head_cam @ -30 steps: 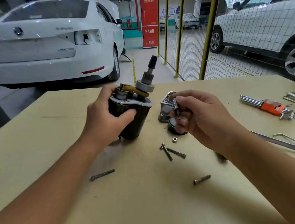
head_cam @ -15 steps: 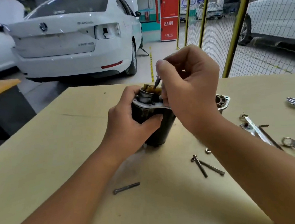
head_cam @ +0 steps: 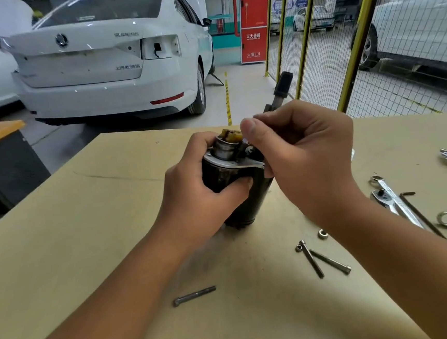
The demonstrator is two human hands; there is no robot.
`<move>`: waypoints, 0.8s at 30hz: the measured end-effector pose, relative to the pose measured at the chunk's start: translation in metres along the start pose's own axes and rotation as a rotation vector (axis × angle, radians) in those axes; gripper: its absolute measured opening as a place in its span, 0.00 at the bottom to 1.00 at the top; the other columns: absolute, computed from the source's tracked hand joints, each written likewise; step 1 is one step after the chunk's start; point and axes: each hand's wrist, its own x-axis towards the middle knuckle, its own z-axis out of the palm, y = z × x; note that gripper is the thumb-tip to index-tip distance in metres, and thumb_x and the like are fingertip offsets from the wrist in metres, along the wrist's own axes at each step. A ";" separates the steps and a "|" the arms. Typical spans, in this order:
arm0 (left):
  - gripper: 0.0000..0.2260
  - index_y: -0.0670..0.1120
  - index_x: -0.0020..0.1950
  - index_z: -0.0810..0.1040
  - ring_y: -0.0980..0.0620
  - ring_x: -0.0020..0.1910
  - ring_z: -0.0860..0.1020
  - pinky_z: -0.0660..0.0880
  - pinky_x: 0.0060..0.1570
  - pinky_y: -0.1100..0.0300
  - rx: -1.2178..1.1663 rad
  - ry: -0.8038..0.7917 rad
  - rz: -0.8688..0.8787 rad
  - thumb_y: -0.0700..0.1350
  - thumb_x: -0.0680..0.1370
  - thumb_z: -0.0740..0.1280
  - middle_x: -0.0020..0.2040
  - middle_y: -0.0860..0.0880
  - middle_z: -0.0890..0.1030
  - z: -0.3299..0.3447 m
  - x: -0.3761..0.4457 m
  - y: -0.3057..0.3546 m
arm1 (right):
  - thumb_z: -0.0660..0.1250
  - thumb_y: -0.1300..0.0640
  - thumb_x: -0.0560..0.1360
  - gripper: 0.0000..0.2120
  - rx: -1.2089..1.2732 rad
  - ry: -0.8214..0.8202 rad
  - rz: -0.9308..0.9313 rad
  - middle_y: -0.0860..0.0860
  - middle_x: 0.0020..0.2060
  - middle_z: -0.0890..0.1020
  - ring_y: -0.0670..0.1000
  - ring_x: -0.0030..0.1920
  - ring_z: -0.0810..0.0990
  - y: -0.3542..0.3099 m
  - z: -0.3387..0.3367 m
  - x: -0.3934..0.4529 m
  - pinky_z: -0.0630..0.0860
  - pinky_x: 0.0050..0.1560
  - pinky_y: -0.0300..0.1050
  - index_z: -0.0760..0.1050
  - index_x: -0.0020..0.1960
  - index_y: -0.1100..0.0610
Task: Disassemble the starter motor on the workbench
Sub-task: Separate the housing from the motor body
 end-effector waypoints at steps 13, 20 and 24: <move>0.24 0.59 0.63 0.76 0.62 0.53 0.82 0.77 0.48 0.72 -0.007 -0.007 0.000 0.51 0.69 0.77 0.53 0.63 0.83 0.000 0.001 -0.002 | 0.77 0.57 0.74 0.03 -0.051 -0.100 0.052 0.47 0.31 0.84 0.48 0.27 0.80 -0.005 -0.011 0.010 0.76 0.29 0.42 0.85 0.44 0.55; 0.23 0.60 0.63 0.75 0.61 0.54 0.82 0.79 0.49 0.68 -0.012 -0.026 0.001 0.51 0.70 0.77 0.53 0.62 0.83 -0.001 0.001 -0.003 | 0.76 0.63 0.73 0.04 -0.033 -0.290 0.081 0.50 0.35 0.86 0.46 0.29 0.83 -0.010 -0.023 0.025 0.76 0.29 0.34 0.84 0.47 0.59; 0.23 0.62 0.61 0.74 0.62 0.53 0.82 0.78 0.49 0.70 -0.011 -0.022 0.009 0.51 0.69 0.77 0.53 0.63 0.83 -0.001 0.001 -0.003 | 0.75 0.67 0.74 0.05 -0.017 -0.367 0.108 0.53 0.35 0.87 0.50 0.33 0.86 -0.009 -0.028 0.032 0.80 0.31 0.40 0.84 0.49 0.61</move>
